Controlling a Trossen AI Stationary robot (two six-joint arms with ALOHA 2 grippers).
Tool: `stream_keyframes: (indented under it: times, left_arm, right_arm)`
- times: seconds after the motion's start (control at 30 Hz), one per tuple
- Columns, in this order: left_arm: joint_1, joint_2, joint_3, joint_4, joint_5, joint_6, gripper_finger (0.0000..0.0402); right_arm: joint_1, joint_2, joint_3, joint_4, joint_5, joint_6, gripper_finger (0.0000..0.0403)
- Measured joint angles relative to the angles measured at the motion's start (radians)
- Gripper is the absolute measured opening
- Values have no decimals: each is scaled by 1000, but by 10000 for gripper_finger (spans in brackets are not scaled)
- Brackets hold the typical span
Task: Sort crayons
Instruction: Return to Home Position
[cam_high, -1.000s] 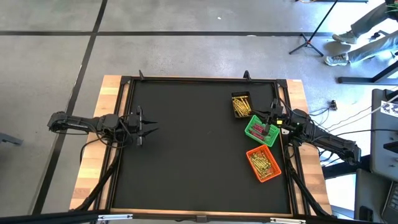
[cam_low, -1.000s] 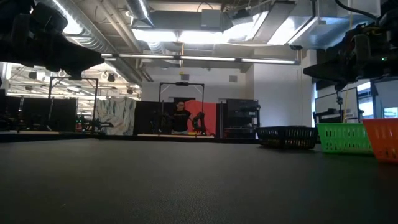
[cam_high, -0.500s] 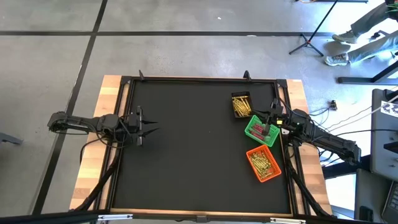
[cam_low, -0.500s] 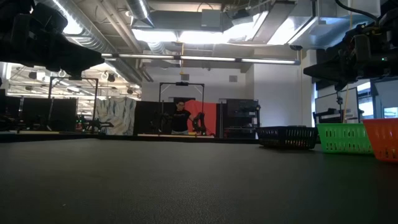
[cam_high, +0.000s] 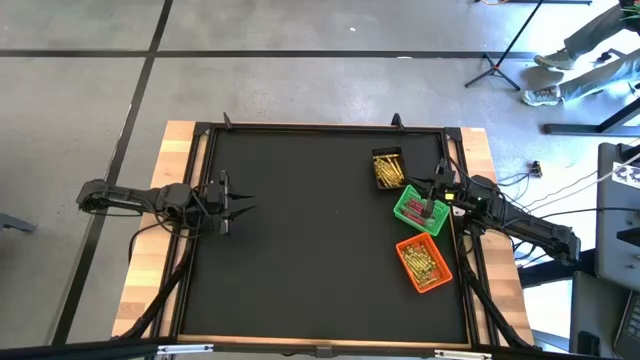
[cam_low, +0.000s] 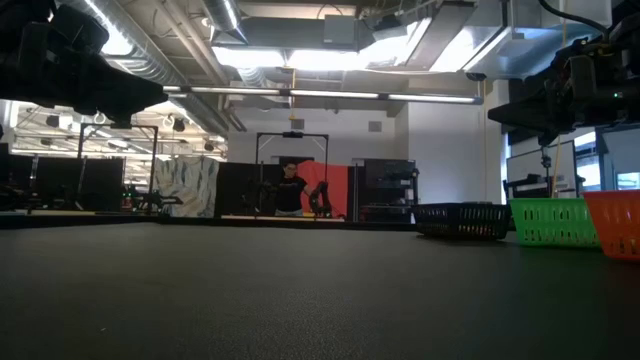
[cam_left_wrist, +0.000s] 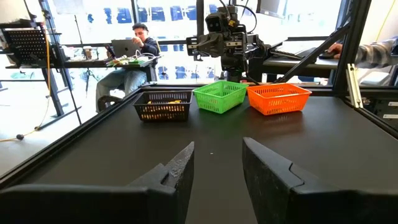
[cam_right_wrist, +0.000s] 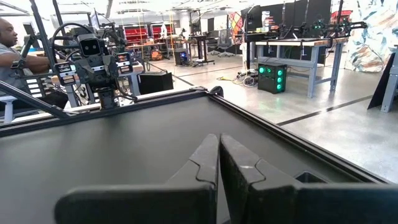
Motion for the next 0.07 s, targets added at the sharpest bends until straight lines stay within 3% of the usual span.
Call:
stream_keyframes:
  times: [0.07]
  left_arm:
    - [0, 0, 0, 0, 0, 0, 119]
  right_arm:
    - [0, 0, 0, 0, 0, 0, 14]
